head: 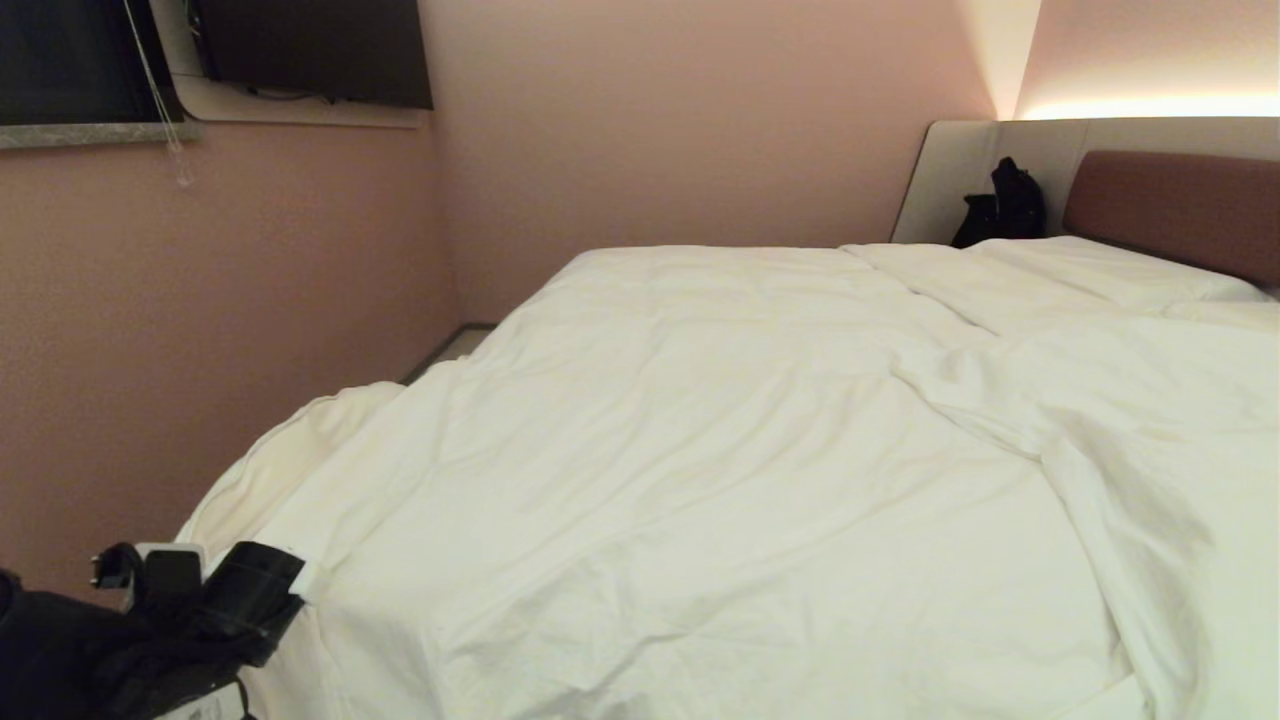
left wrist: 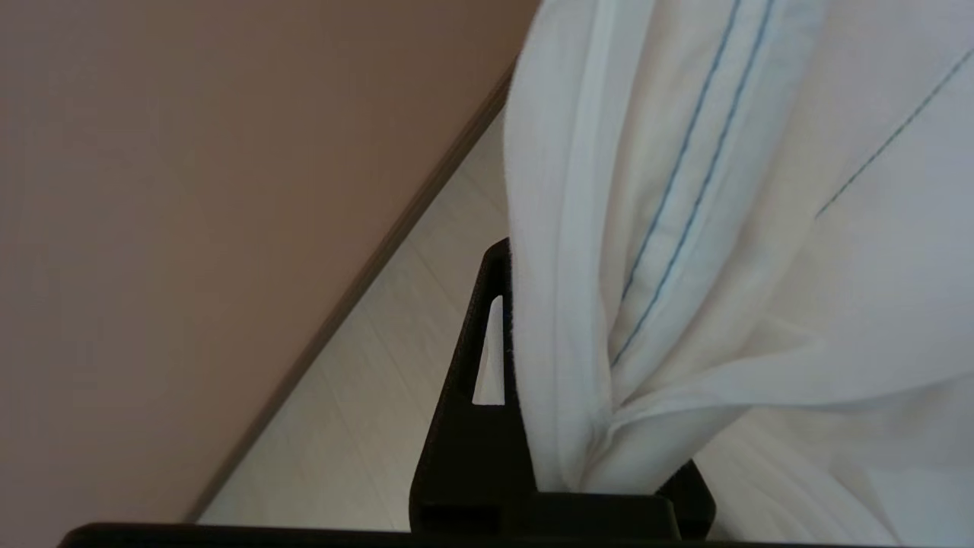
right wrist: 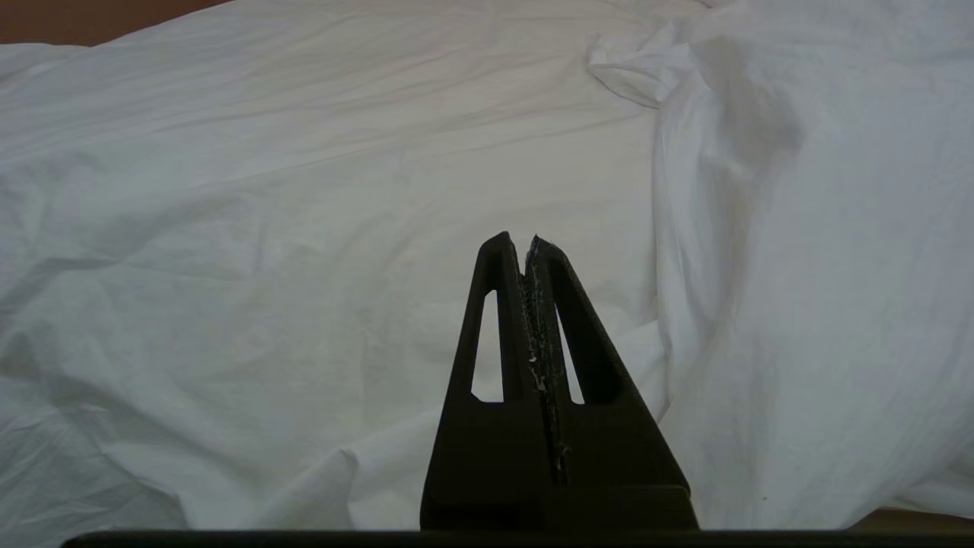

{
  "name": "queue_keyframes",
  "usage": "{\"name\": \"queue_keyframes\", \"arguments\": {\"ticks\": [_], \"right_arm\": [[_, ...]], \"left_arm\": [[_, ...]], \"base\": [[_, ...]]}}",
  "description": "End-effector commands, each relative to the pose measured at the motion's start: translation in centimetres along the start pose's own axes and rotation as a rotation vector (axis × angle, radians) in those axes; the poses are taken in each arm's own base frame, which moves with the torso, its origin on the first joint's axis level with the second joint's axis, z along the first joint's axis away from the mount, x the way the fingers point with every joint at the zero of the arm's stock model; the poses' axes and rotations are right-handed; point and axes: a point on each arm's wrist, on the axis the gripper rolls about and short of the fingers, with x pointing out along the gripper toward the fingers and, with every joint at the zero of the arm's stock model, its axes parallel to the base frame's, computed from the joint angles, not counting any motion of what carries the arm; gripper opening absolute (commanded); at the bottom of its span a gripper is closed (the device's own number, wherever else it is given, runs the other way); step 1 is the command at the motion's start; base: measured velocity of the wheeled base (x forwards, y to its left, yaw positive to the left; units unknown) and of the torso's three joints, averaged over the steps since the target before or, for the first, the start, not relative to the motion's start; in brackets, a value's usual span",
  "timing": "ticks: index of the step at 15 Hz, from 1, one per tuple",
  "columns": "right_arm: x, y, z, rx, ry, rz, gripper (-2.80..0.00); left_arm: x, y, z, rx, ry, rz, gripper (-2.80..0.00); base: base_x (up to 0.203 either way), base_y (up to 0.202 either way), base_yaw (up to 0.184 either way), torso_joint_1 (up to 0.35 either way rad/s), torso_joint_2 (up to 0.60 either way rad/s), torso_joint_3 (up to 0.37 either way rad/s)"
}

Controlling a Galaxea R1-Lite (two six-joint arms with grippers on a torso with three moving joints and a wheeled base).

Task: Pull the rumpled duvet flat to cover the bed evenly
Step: Flatten the corners of the folded blanket

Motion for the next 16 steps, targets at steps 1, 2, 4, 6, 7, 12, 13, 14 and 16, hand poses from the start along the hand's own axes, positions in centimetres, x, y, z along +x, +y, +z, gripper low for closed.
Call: {"name": "queue_keyframes", "arguments": {"ticks": [1, 2, 4, 6, 7, 12, 13, 14, 16], "right_arm": [[0.0, 0.0, 0.0, 0.000, 0.000, 0.000, -2.80], [0.0, 0.0, 0.0, 0.000, 0.000, 0.000, -2.80], [0.0, 0.0, 0.0, 0.000, 0.000, 0.001, -2.80], [0.0, 0.0, 0.0, -0.001, 0.000, 0.001, -2.80], [0.0, 0.0, 0.0, -0.001, 0.000, 0.001, -2.80], [0.0, 0.0, 0.0, -0.001, 0.000, 0.000, -2.80], [0.0, 0.0, 0.0, 0.000, 0.000, 0.000, -2.80], [0.0, 0.0, 0.0, 0.000, 0.000, 0.000, -2.80], [0.0, 0.0, 0.0, 0.000, 0.000, 0.000, -2.80]], "left_arm": [[0.6, 0.6, -0.5, -0.042, 0.034, 0.027, -2.80], [0.7, 0.6, -0.4, -0.065, 0.040, 0.018, -2.80], [0.7, 0.5, -0.3, -0.108, 0.048, 0.005, -2.80], [1.0, 0.9, -0.2, -0.145, 0.058, 0.017, -2.80], [1.3, 1.1, -0.2, -0.159, 0.071, 0.032, -2.80], [3.0, 2.5, 0.2, -0.246, 0.129, 0.112, -2.80], [3.2, 2.7, 0.4, -0.278, 0.131, 0.117, -2.80], [3.3, 2.7, 0.5, -0.287, 0.129, 0.116, -2.80], [4.3, 3.2, 1.8, -0.425, 0.093, 0.124, -2.80]], "base": [[0.000, 0.000, 0.000, 0.000, 0.00, 0.000], [0.000, 0.000, 0.000, 0.000, 0.00, 0.000], [0.000, 0.000, 0.000, 0.000, 0.00, 0.000], [0.000, 0.000, 0.000, 0.000, 0.00, 0.000], [0.000, 0.000, 0.000, 0.000, 0.00, 0.000], [0.000, 0.000, 0.000, 0.000, 0.00, 0.000], [0.000, 0.000, 0.000, 0.000, 0.00, 0.000], [0.000, 0.000, 0.000, 0.000, 0.00, 0.000], [0.000, 0.000, 0.000, 0.000, 0.00, 0.000]]}}
